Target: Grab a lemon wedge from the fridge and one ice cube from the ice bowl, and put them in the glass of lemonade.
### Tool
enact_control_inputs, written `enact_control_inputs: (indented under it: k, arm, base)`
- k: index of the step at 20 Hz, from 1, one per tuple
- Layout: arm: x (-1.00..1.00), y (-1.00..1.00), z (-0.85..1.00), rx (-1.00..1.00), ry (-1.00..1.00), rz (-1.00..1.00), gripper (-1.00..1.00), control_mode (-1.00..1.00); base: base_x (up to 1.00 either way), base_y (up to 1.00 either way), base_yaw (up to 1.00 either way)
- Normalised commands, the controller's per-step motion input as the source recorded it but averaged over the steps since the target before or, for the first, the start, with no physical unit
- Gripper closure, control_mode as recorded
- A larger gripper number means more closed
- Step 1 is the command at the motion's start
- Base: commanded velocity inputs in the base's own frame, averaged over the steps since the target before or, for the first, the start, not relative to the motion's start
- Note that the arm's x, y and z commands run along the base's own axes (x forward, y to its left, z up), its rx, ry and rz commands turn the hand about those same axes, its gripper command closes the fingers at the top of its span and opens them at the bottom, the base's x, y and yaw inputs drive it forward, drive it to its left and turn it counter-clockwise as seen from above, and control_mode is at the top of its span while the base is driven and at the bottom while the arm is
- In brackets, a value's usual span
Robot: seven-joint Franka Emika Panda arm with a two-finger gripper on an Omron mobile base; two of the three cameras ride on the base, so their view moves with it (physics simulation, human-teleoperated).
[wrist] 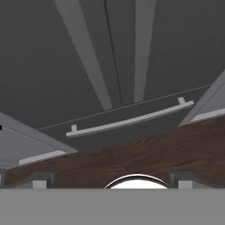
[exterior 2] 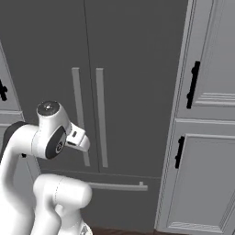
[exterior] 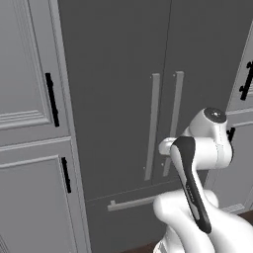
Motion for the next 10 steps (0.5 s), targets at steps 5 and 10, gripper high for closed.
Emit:
enact_control_inputs:
  k: [5, 10]
  arm:
    - [0.00, 0.00, 0.00, 0.00, 0.00, 0.00, -1.00, 1.00]
    - [0.00, 0.00, 0.00, 0.00, 0.00, 0.00, -1.00, 1.00]
  base:
    - [-0.25, -0.37, 0.07]
    - [-0.60, -0.28, 0.15]
